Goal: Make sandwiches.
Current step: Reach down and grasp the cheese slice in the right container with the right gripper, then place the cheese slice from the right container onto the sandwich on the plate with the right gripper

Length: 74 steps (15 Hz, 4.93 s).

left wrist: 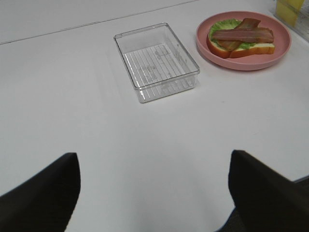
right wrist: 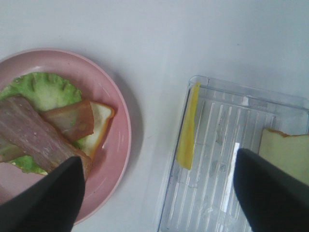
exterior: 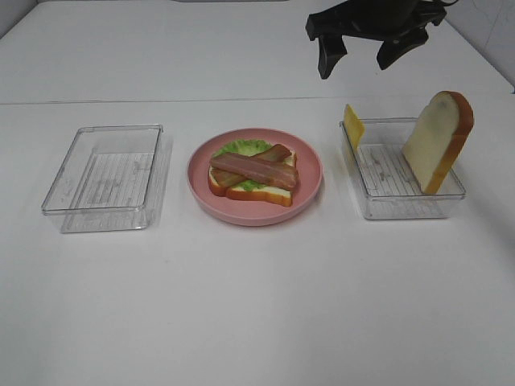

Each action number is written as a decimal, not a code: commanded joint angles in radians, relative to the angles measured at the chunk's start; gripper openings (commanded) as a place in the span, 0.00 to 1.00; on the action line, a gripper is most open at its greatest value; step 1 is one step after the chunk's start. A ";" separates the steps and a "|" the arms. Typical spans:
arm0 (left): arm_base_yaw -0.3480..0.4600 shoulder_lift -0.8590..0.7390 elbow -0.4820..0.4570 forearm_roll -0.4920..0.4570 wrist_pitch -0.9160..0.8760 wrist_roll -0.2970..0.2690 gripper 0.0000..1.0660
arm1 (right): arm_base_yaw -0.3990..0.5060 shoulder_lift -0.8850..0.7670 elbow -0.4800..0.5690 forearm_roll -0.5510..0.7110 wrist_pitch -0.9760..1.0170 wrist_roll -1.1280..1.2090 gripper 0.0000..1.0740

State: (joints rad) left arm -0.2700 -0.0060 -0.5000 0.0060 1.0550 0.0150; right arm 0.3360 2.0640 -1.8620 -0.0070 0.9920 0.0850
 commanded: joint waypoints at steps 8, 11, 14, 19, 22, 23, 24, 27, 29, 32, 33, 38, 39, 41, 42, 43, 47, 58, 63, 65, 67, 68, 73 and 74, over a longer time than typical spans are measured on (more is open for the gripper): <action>0.002 -0.023 0.002 -0.006 -0.010 0.000 0.75 | -0.001 0.142 -0.029 -0.061 0.023 0.009 0.65; 0.002 -0.023 0.002 -0.006 -0.010 0.000 0.75 | -0.001 0.161 -0.029 -0.070 -0.015 0.009 0.64; 0.002 -0.023 0.002 -0.006 -0.010 0.000 0.75 | -0.011 0.177 -0.029 -0.064 -0.022 0.009 0.58; 0.002 -0.023 0.002 -0.006 -0.010 0.000 0.75 | -0.044 0.193 -0.029 -0.024 -0.018 0.009 0.44; 0.002 -0.023 0.002 -0.006 -0.010 0.000 0.75 | -0.049 0.208 -0.029 0.034 -0.020 -0.004 0.41; 0.002 -0.023 0.002 -0.006 -0.010 0.000 0.75 | -0.049 0.211 -0.029 0.042 -0.025 -0.006 0.41; 0.002 -0.023 0.002 -0.006 -0.010 0.000 0.75 | -0.049 0.214 -0.029 0.042 -0.031 -0.006 0.40; 0.002 -0.023 0.002 -0.006 -0.010 0.000 0.75 | -0.049 0.214 -0.029 0.041 -0.028 -0.005 0.08; 0.002 -0.023 0.002 -0.006 -0.010 0.000 0.75 | -0.049 0.211 -0.029 0.028 -0.019 -0.005 0.00; 0.002 -0.023 0.002 -0.006 -0.010 0.000 0.75 | -0.049 0.152 -0.031 0.023 -0.018 -0.005 0.00; 0.002 -0.023 0.002 -0.006 -0.010 0.000 0.75 | -0.049 0.121 -0.031 0.027 -0.012 -0.005 0.00; 0.002 -0.023 0.002 -0.006 -0.010 0.000 0.75 | -0.047 0.021 -0.031 0.210 0.037 -0.085 0.00; 0.002 -0.023 0.002 -0.006 -0.010 0.000 0.75 | -0.045 0.012 -0.031 0.281 0.051 -0.118 0.00; 0.002 -0.023 0.002 -0.006 -0.010 0.000 0.75 | -0.045 0.010 -0.026 0.446 0.100 -0.205 0.00; 0.002 -0.023 0.002 -0.006 -0.010 0.000 0.75 | -0.044 0.010 -0.012 0.527 0.113 -0.250 0.00; 0.002 -0.023 0.002 -0.006 -0.010 0.000 0.75 | -0.044 0.013 0.001 0.598 0.119 -0.287 0.00; 0.002 -0.023 0.002 -0.006 -0.010 0.000 0.75 | -0.043 0.069 0.058 0.836 0.110 -0.366 0.00; 0.002 -0.023 0.002 -0.006 -0.010 0.000 0.75 | -0.011 0.250 0.058 1.038 -0.031 -0.385 0.00; 0.002 -0.023 0.002 -0.006 -0.010 0.000 0.75 | -0.011 0.249 0.050 0.771 -0.049 -0.169 0.00; 0.002 -0.023 0.002 -0.006 -0.010 0.000 0.75 | -0.011 0.249 0.050 0.732 -0.049 -0.146 0.00; 0.002 -0.023 0.002 -0.006 -0.010 0.000 0.75 | -0.011 0.247 0.050 0.712 -0.052 -0.139 0.03; 0.002 -0.023 0.002 -0.006 -0.010 0.000 0.75 | -0.011 0.245 0.050 0.691 -0.058 -0.133 0.06; 0.002 -0.023 0.002 -0.006 -0.010 0.000 0.75 | -0.011 0.221 0.050 0.631 -0.071 -0.105 0.54; 0.002 -0.023 0.002 -0.006 -0.010 0.000 0.75 | -0.011 0.221 0.050 0.631 -0.067 -0.106 0.60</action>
State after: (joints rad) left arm -0.2700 -0.0060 -0.5000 0.0060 1.0550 0.0150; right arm 0.3240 2.2940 -1.8080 0.6340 0.9180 -0.0250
